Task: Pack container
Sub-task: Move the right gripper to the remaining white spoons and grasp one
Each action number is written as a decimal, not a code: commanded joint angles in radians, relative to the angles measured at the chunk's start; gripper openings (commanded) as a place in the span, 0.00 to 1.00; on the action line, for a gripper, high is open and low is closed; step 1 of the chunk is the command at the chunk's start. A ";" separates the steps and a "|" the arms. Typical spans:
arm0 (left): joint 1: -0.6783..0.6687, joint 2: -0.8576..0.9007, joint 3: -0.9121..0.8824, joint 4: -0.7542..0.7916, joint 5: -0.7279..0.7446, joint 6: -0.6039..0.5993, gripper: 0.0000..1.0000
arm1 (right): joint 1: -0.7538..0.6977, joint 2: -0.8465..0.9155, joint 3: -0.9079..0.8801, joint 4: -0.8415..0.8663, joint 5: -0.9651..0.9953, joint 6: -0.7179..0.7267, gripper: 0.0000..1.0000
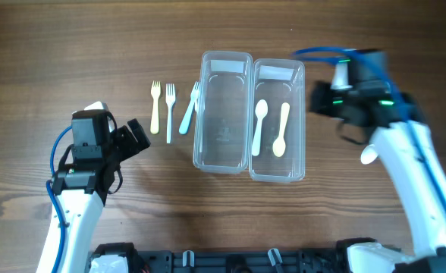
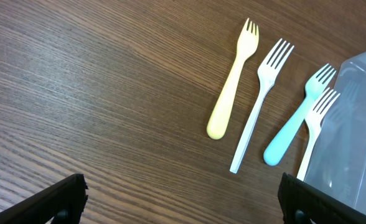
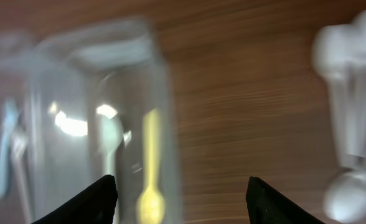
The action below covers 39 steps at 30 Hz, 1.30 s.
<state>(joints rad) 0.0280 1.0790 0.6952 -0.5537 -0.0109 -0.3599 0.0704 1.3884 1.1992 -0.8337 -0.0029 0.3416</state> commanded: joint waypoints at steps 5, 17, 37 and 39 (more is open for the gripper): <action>0.002 0.002 0.018 0.000 -0.010 0.016 1.00 | -0.413 0.047 -0.079 -0.018 0.027 0.096 0.72; 0.002 0.002 0.018 0.000 -0.010 0.016 1.00 | -0.530 0.270 -0.193 0.101 0.026 0.132 0.63; 0.002 0.002 0.018 -0.004 -0.010 0.016 1.00 | -0.550 0.444 -0.193 0.194 0.032 0.129 0.44; 0.002 0.002 0.018 -0.004 -0.010 0.016 1.00 | -0.550 0.447 -0.193 0.185 0.042 0.128 0.39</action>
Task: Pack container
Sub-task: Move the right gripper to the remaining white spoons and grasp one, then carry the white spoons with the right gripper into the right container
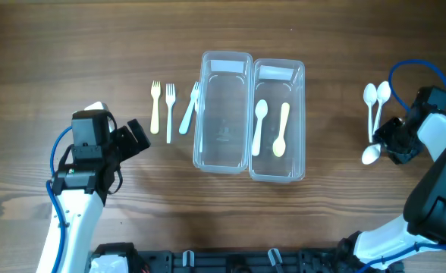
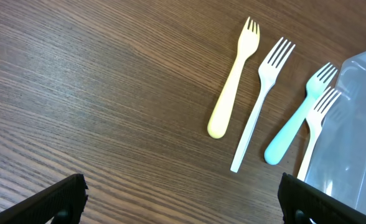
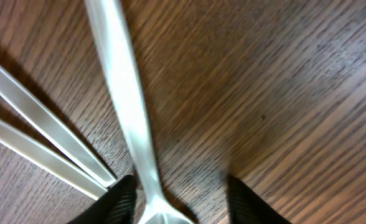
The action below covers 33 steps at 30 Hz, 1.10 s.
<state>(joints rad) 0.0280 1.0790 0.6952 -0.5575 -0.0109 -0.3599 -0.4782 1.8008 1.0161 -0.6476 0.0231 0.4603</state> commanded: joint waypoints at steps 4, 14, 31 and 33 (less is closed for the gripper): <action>0.002 0.002 0.018 0.000 -0.010 0.016 1.00 | -0.002 0.044 -0.015 -0.026 0.026 0.010 0.37; 0.002 0.002 0.018 0.000 -0.010 0.016 1.00 | -0.002 0.044 -0.061 -0.054 0.021 0.013 0.04; 0.002 0.002 0.018 0.000 -0.010 0.016 1.00 | 0.088 -0.473 0.021 -0.168 -0.106 -0.052 0.04; 0.002 0.002 0.018 0.000 -0.010 0.016 1.00 | 0.137 -0.545 0.021 -0.173 -0.114 -0.054 0.04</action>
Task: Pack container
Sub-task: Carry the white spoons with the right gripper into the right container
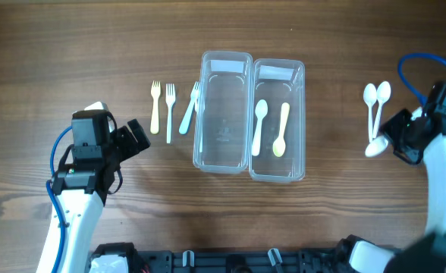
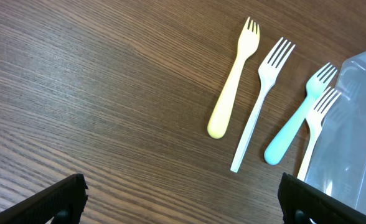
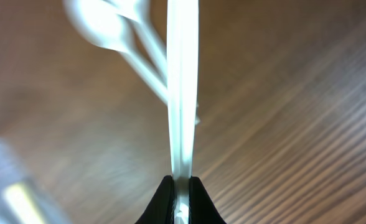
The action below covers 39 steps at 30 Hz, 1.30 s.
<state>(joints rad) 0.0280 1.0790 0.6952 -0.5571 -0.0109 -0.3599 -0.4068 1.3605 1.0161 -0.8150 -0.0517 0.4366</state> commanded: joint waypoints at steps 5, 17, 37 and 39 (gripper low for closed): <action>0.002 0.002 0.018 0.000 -0.010 0.016 1.00 | 0.212 -0.185 0.021 -0.019 -0.066 -0.026 0.05; 0.002 0.002 0.018 0.000 -0.010 0.016 1.00 | 0.613 -0.158 0.017 0.152 -0.058 -0.040 0.04; 0.002 0.002 0.018 0.000 -0.010 0.016 1.00 | 0.725 0.039 0.067 0.232 0.117 -0.071 0.51; 0.002 0.002 0.018 0.000 -0.010 0.016 1.00 | 0.697 -0.040 0.072 0.212 0.216 -0.071 0.55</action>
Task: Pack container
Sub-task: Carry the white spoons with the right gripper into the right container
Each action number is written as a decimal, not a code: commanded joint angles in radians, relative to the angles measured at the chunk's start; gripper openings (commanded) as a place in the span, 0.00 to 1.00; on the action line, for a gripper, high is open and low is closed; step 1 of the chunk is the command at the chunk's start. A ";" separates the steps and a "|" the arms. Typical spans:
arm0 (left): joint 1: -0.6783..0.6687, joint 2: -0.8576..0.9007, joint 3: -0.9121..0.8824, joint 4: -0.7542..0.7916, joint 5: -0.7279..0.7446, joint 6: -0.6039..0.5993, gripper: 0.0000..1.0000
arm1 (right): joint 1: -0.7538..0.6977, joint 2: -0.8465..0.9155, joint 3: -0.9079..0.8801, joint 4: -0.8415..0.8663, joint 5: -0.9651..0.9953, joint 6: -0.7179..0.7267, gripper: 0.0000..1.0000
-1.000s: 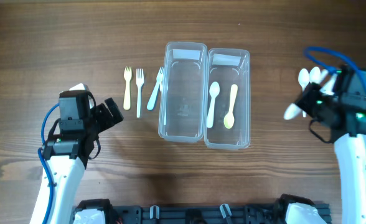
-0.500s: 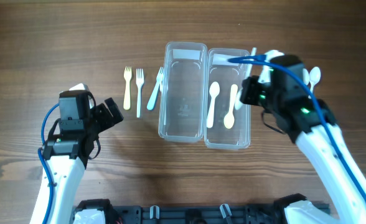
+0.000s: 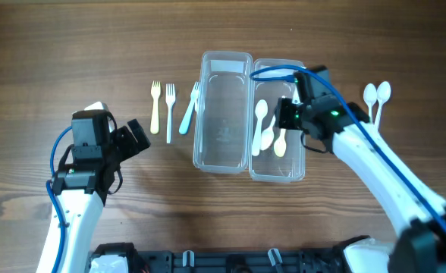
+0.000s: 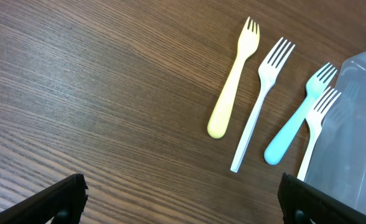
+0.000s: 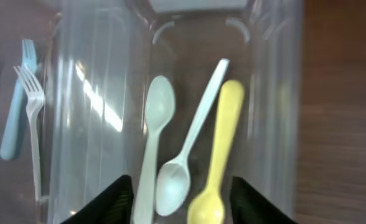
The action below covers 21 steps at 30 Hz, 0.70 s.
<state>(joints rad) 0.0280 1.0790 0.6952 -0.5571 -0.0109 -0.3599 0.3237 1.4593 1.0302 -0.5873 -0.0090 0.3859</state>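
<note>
Two clear containers stand side by side, the left one [image 3: 226, 54] holding nothing and the right one [image 3: 277, 64] holding three spoons. A white spoon [image 5: 186, 162] lies slanted between a pale green spoon [image 5: 152, 143] and a yellow spoon [image 5: 219, 149]. My right gripper [image 5: 183, 205] hangs open just above them, seen over the right container's near half [image 3: 287, 117]. Two white spoons [image 3: 376, 97] lie on the table at the far right. Several forks lie left of the containers: yellow [image 4: 231, 87], white [image 4: 261, 102], blue [image 4: 295, 127]. My left gripper [image 4: 183, 202] is open, near-left of the forks.
Another white fork [image 4: 314, 134] lies against the left container's wall, beside the blue one. The wooden table [image 3: 71, 45] runs out bare behind and left of the forks. My left arm [image 3: 79, 189] stands at the near left.
My right gripper was shut on a white spoon above the table's right side. It is now over the right container, open, and that spoon lies inside between the other two.
First my right gripper was open beside the right container, which held two spoons. Then it was down at three white spoons at the far right, fingers around one handle. Then it held that spoon lifted. Now the spoon rests in the container; my left arm never moved.
</note>
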 commanded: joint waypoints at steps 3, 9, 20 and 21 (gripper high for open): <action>0.002 0.002 0.018 0.000 -0.010 0.016 1.00 | -0.120 -0.226 0.058 -0.036 0.302 -0.021 0.57; 0.002 0.002 0.018 0.000 -0.010 0.016 1.00 | -0.392 -0.229 0.055 -0.049 0.300 -0.015 0.57; 0.002 0.002 0.018 0.000 -0.010 0.016 1.00 | -0.612 0.200 0.055 0.117 -0.040 -0.207 0.57; 0.002 0.002 0.018 0.000 -0.010 0.016 1.00 | -0.612 0.235 0.055 0.126 -0.033 -0.209 0.57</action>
<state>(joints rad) 0.0280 1.0790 0.6952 -0.5575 -0.0109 -0.3599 -0.2867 1.5944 1.0801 -0.4816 0.0669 0.2714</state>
